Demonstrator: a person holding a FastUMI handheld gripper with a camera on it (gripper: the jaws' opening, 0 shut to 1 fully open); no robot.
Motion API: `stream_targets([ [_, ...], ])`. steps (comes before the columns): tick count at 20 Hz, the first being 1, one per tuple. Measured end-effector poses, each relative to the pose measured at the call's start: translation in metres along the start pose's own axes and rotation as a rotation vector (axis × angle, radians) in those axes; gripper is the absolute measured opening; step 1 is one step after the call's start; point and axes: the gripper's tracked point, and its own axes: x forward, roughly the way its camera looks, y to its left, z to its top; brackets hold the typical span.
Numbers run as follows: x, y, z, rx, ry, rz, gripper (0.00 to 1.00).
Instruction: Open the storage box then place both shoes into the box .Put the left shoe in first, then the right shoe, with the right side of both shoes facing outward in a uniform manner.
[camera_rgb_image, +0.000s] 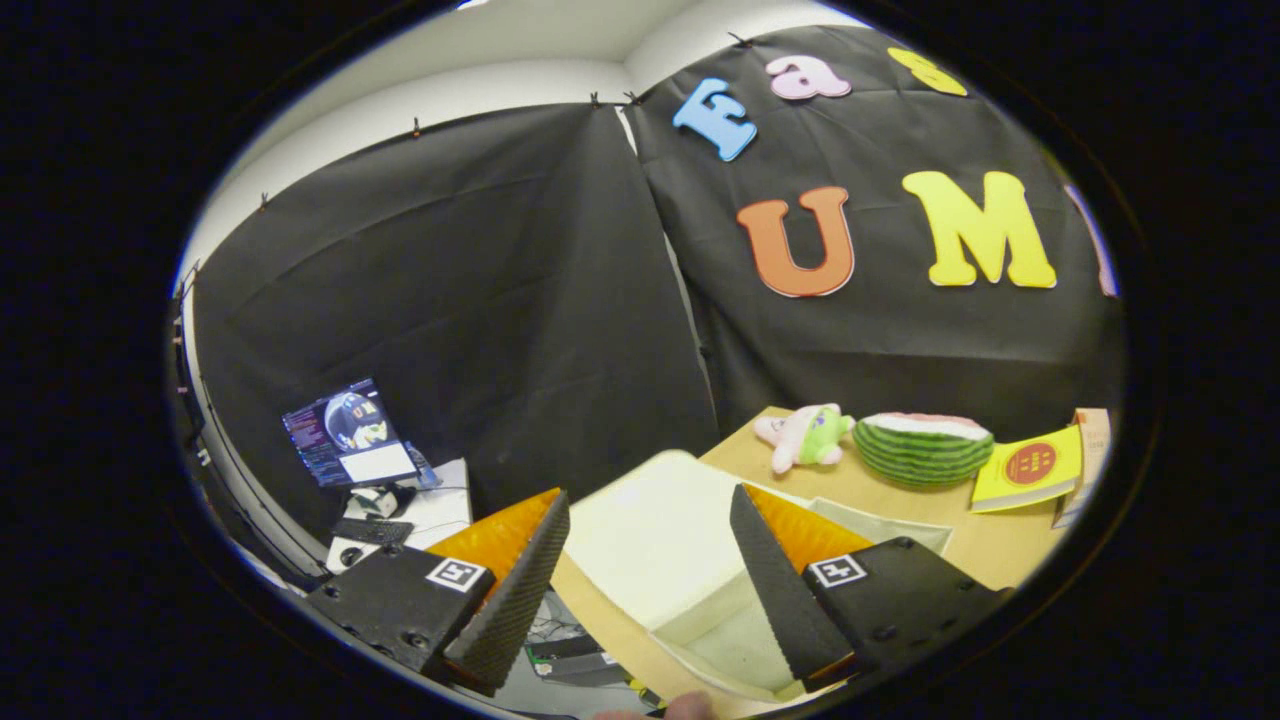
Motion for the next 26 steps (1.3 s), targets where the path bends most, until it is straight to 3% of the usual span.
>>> stream_targets([
  [1, -0.006, -0.005, -0.001, -0.006, -0.01, -0.021, 1.0],
  [7, -0.061, -0.063, -0.003, -0.058, -0.052, -0.213, 1.0],
  [15, -0.142, -0.164, -0.073, -0.006, 0.129, -0.451, 1.0],
  [26, -0.142, -0.253, -0.24, 0.405, 0.52, -0.522, 1.0],
])
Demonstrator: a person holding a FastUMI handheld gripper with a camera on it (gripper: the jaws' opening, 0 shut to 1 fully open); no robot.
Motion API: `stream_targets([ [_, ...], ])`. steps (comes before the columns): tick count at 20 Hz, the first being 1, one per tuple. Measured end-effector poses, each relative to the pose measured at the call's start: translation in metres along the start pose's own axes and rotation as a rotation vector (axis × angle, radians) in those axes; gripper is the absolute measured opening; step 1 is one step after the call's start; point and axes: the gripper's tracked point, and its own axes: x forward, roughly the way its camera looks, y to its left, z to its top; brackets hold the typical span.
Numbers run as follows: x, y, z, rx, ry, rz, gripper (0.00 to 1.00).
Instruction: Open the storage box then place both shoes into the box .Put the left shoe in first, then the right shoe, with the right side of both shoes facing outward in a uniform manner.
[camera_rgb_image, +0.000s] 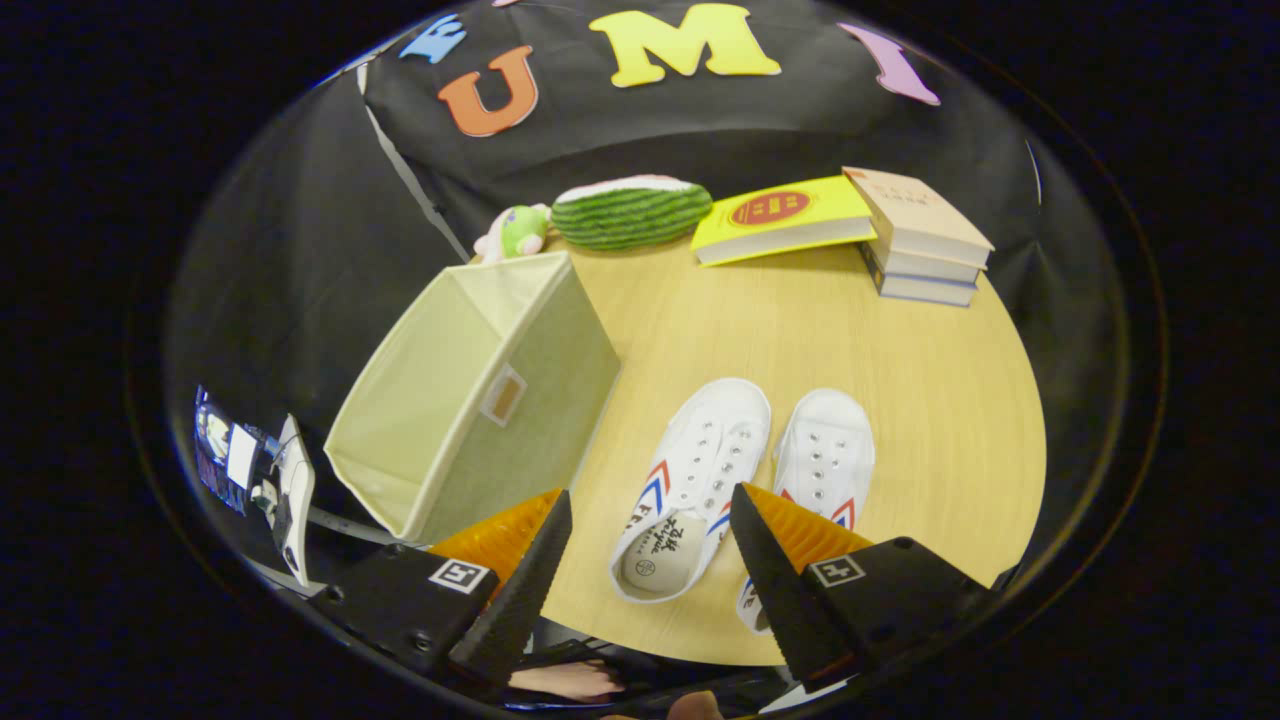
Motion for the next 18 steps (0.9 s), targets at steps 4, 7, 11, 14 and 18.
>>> stream_targets([
  [4, 0.033, -0.027, -0.016, 0.077, 0.093, -0.033, 1.0],
  [7, 0.047, -0.041, -0.028, 0.1, 0.137, -0.046, 1.0],
  [11, 0.061, -0.044, -0.034, 0.125, 0.19, -0.042, 0.92],
  [14, 0.07, -0.049, -0.034, 0.165, 0.191, -0.055, 0.78],
  [18, 0.086, -0.044, -0.039, 0.255, 0.224, -0.02, 0.61],
])
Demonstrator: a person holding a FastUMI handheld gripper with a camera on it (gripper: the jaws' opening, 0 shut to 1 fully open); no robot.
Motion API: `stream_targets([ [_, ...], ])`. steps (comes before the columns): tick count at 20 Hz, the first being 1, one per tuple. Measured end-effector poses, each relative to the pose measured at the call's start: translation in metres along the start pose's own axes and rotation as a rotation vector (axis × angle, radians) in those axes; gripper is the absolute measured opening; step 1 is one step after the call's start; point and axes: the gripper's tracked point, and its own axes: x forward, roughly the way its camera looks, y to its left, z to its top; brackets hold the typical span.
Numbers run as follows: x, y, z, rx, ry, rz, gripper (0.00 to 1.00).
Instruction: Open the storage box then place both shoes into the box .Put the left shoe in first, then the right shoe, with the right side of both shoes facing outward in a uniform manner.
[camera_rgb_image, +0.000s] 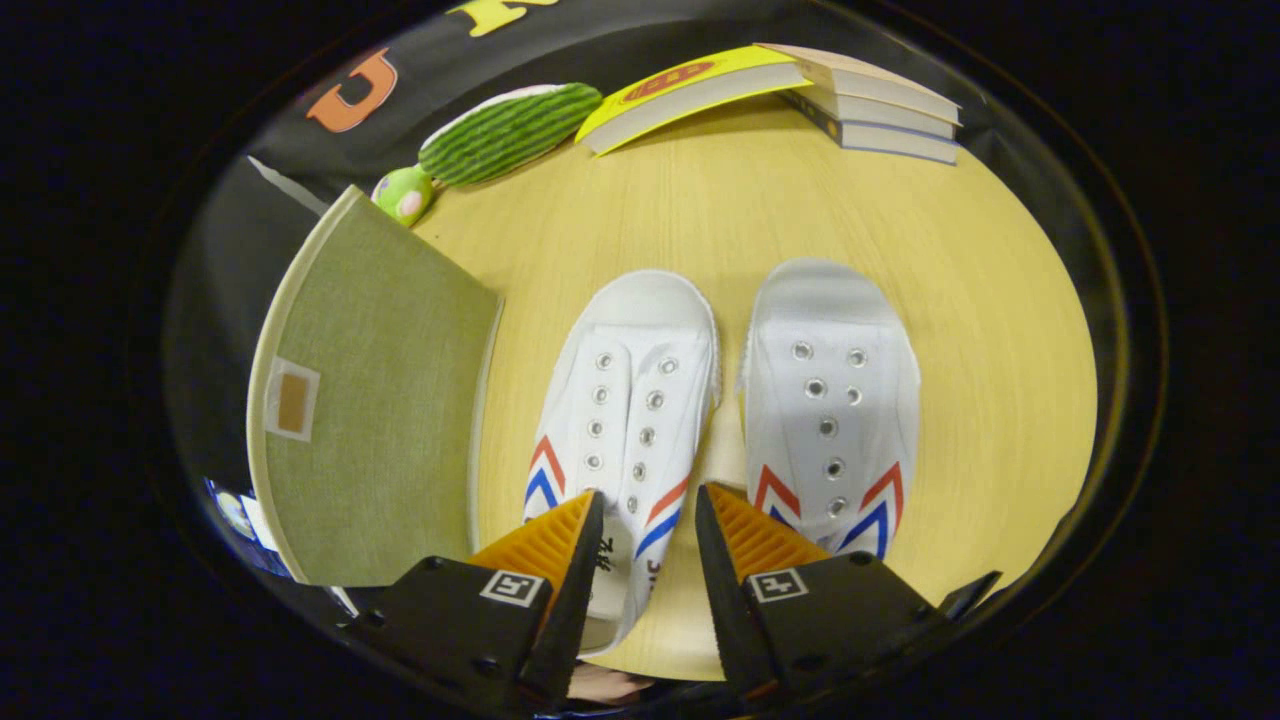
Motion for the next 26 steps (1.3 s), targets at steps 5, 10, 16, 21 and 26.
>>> stream_targets([
  [5, 0.009, 0.001, -0.004, 0.019, -0.001, 0.006, 0.45],
  [10, -0.001, 0.003, -0.001, 0.054, -0.016, 0.026, 0.22],
  [16, -0.018, 0.018, -0.001, 0.16, -0.018, 0.129, 0.07],
  [21, -0.079, 0.034, -0.006, 0.189, -0.066, 0.191, 0.07],
  [26, -0.164, 0.069, -0.01, 0.144, -0.16, 0.244, 0.07],
])
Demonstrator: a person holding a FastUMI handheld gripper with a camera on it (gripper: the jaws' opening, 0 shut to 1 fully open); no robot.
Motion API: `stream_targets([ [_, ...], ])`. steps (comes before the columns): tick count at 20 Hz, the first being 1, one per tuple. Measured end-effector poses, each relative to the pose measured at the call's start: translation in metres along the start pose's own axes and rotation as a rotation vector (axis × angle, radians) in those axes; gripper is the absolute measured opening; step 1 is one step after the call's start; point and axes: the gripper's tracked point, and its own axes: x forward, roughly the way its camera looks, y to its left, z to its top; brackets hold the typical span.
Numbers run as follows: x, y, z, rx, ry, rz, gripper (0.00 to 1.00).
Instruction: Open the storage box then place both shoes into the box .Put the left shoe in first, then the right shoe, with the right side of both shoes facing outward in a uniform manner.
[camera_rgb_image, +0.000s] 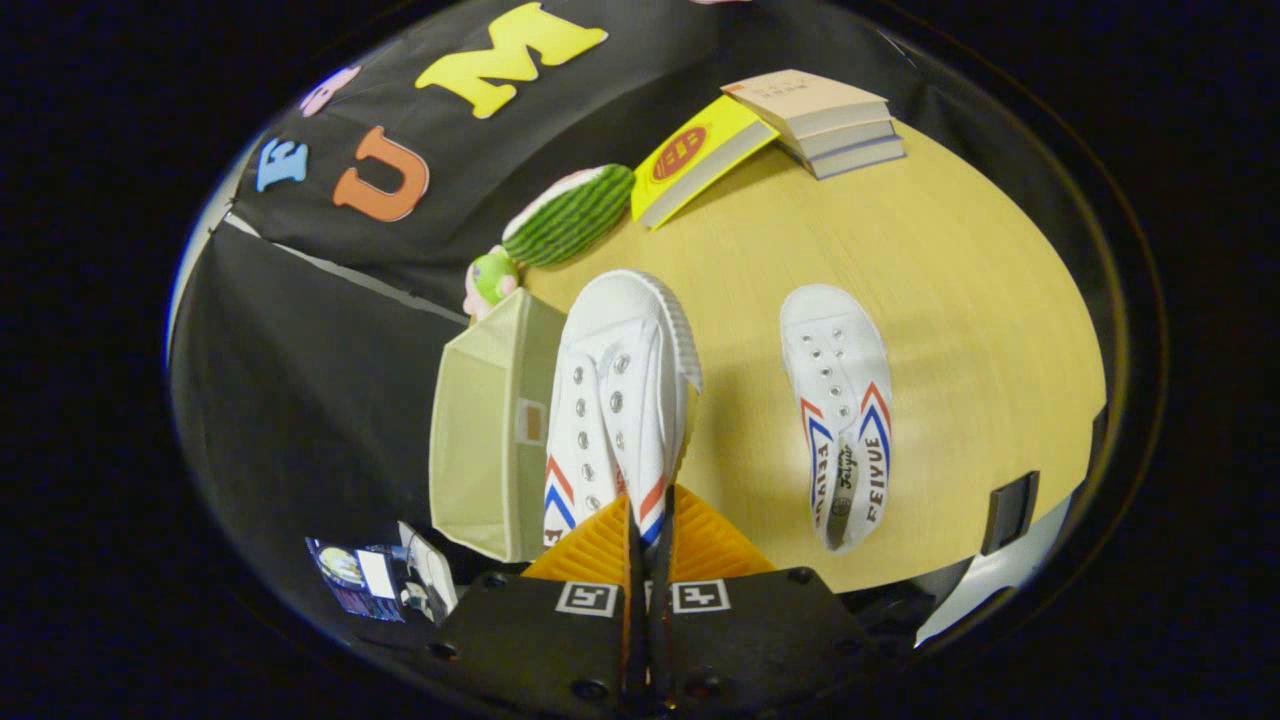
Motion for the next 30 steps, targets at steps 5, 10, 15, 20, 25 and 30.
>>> stream_targets([
  [5, -0.054, 0.097, 0.014, -0.092, -0.081, 0.101, 0.06],
  [10, -0.034, 0.183, 0.025, -0.121, -0.078, 0.175, 0.06],
  [15, 0.029, 0.233, 0.011, -0.057, 0.034, 0.217, 0.06],
  [20, 0.089, 0.232, -0.004, 0.03, 0.143, 0.194, 0.06],
  [25, 0.139, 0.207, -0.025, 0.086, 0.248, 0.127, 0.06],
  [30, 0.157, 0.203, -0.038, 0.098, 0.315, 0.14, 0.11],
])
